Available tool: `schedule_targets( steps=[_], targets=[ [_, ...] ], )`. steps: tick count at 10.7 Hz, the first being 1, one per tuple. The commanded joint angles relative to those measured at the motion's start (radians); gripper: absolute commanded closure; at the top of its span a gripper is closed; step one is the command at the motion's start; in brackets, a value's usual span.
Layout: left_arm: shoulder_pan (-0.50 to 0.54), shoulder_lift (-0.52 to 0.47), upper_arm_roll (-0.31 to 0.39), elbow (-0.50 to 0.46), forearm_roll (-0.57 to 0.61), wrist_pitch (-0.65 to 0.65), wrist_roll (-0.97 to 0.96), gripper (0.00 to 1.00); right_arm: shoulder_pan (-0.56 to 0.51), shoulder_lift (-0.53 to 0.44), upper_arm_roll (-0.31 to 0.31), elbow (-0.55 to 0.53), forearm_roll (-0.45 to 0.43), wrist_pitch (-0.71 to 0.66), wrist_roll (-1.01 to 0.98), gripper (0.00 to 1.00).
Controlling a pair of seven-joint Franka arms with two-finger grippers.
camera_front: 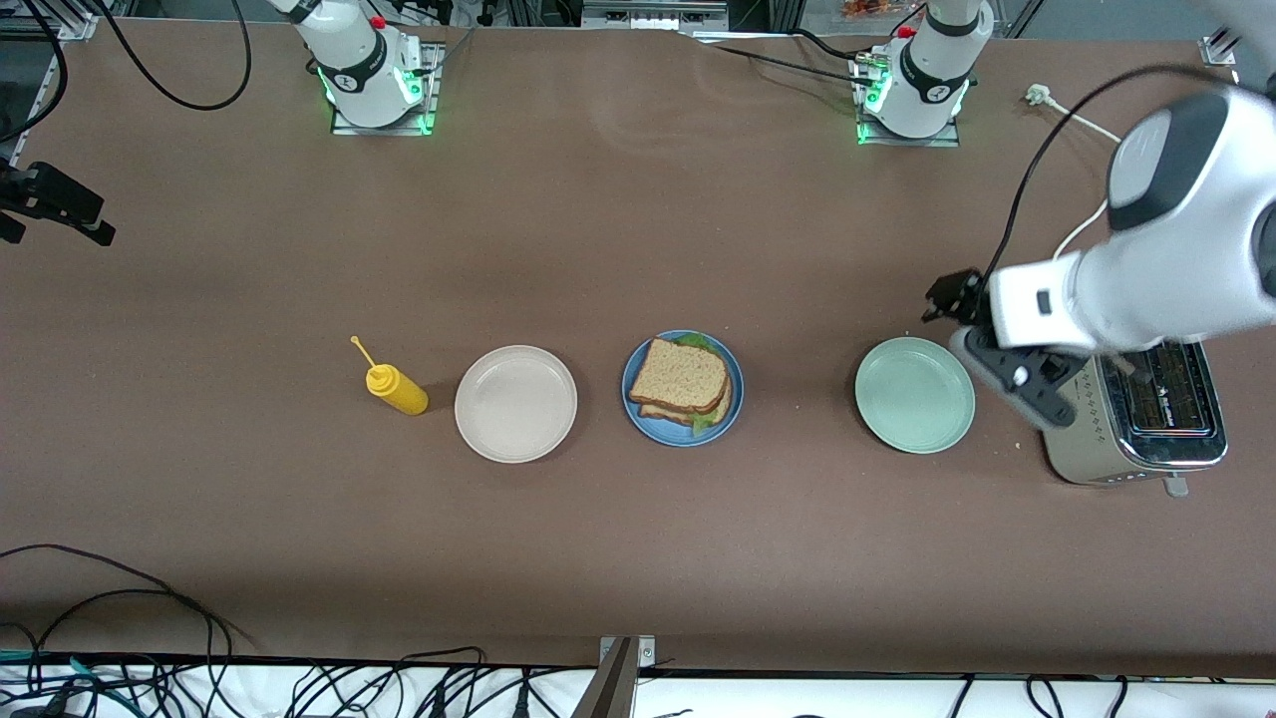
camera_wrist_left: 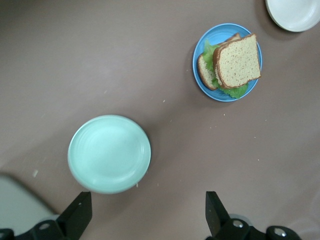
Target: Make sandwich in blue plate with both arms
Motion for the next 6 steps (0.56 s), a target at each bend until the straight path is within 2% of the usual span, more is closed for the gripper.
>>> schedule_targets(
  steps=[1,3,4,5,6],
  targets=[
    [0.011,-0.148,0.016,-0.036,0.026,-0.123,-0.089,0.0,-0.012,0.009,-0.003,0.028,0.009,-0.016,0.003,0.0],
    [0.011,-0.208,0.034,-0.071,0.023,-0.157,-0.216,0.0,-0.01,0.011,-0.003,0.028,0.01,-0.018,0.0,0.0],
    [-0.015,-0.216,0.077,-0.085,0.02,-0.151,-0.22,0.0,-0.009,0.012,-0.002,0.026,0.012,-0.018,0.008,0.0],
    [-0.088,-0.245,0.18,-0.105,0.001,-0.127,-0.221,0.0,-0.004,0.021,-0.002,0.026,0.012,-0.018,0.01,0.0],
    [-0.106,-0.291,0.215,-0.168,-0.014,-0.076,-0.223,0.0,-0.006,0.022,-0.002,0.026,0.013,-0.018,0.005,0.0]
  ],
)
